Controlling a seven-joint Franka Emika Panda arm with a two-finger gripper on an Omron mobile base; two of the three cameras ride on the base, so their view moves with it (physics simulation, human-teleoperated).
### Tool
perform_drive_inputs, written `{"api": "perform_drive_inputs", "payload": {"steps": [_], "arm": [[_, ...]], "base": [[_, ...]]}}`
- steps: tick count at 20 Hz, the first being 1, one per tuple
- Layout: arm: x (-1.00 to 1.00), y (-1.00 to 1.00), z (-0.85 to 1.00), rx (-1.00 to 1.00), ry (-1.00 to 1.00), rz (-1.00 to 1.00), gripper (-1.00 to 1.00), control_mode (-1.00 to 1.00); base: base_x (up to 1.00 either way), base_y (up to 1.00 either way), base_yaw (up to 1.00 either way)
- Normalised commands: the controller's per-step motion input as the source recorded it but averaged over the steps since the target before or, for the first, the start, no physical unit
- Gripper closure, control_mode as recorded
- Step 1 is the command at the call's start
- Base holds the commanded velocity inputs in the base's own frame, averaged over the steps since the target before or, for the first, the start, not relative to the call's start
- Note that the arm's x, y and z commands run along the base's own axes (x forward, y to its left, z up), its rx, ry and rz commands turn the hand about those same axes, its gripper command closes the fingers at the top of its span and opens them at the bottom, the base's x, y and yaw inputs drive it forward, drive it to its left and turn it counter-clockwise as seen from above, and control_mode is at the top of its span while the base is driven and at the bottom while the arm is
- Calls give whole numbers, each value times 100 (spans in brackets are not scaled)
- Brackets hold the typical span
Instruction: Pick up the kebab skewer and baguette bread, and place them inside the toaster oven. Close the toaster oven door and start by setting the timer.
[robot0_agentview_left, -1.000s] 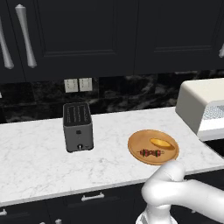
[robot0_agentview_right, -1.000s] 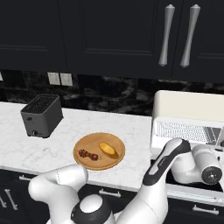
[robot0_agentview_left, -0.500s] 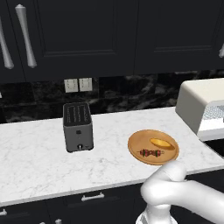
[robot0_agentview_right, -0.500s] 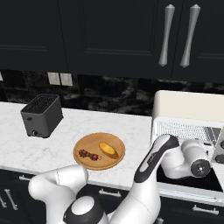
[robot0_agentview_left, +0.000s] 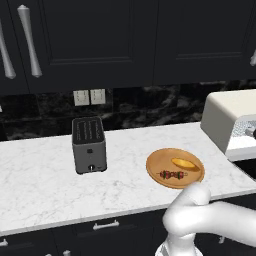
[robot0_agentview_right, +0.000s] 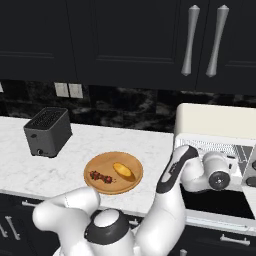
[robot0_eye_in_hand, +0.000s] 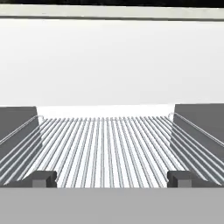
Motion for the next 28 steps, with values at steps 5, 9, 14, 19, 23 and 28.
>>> {"api": "perform_drive_inputs", "payload": {"steps": [5,9,14,19,23,28], "arm": [[40,-45,-5,1,0,-1,-100,-100],[26,-28,-19,0,0,0,-100,-100],[0,-2,-24,-1,3,0,-100,-100],[-1,0,-16,0,3,0,-100,-100],[-2,0,-21,0,3,0,-100,-100],[-32,-1,-51,-1,9,0,-100,-100]], "base": [[0,0,0],[0,0,0],[0,0,0],[0,0,0],[0,0,0],[0,0,0]]}}
